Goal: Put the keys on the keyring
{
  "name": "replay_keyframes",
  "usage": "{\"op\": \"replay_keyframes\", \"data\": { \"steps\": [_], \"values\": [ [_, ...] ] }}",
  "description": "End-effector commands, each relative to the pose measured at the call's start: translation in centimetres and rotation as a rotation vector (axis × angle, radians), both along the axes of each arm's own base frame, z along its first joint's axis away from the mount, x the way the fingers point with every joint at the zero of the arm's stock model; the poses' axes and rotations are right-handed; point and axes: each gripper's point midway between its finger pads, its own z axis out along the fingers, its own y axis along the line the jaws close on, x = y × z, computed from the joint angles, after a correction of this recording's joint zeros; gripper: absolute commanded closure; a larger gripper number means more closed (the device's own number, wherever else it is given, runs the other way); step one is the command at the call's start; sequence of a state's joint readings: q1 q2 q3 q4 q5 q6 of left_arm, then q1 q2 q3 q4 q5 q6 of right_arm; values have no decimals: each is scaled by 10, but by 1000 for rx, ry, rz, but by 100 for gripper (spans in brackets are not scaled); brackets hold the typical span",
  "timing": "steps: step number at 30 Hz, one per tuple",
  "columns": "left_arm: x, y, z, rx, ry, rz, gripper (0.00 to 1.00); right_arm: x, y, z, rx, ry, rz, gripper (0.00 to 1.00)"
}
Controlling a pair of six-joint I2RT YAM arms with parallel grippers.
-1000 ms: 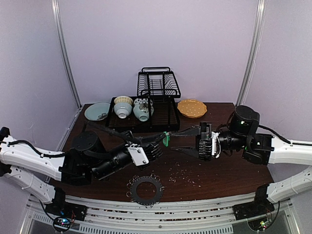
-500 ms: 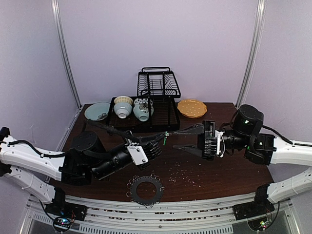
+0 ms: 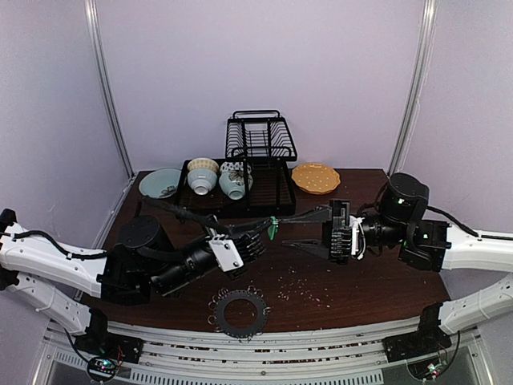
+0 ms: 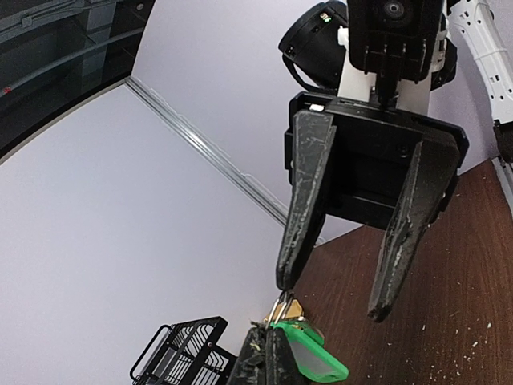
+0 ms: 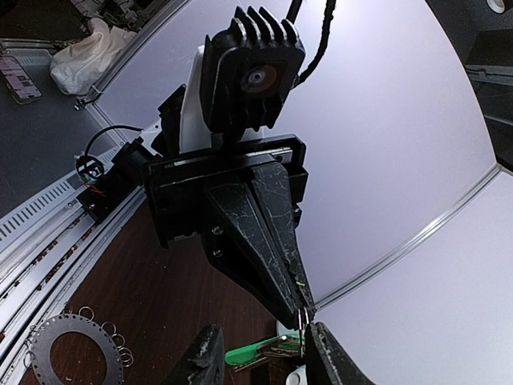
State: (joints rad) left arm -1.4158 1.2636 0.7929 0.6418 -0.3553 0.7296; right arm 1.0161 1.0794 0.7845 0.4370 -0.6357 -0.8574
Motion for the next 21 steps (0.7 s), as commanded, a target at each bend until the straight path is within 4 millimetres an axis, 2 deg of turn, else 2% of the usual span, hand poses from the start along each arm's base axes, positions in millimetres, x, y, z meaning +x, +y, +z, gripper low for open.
{"op": "replay_keyframes", "data": {
  "steps": [1,5,12,19,21],
  "values": [
    [-4,0,23,-94,7,-18,100,-1,1,7,14,7,7,64],
    [-5,-1,24,-105,17,-29,100,2,5,-2,-19,11,5,65],
    [-7,-4,22,-97,15,-44,100,4,8,0,-20,12,1,65],
    [-4,-5,15,-79,23,-27,100,13,6,9,12,16,-54,65],
    [-3,-2,16,-85,19,-16,100,17,3,17,53,59,-84,64]
  ]
}}
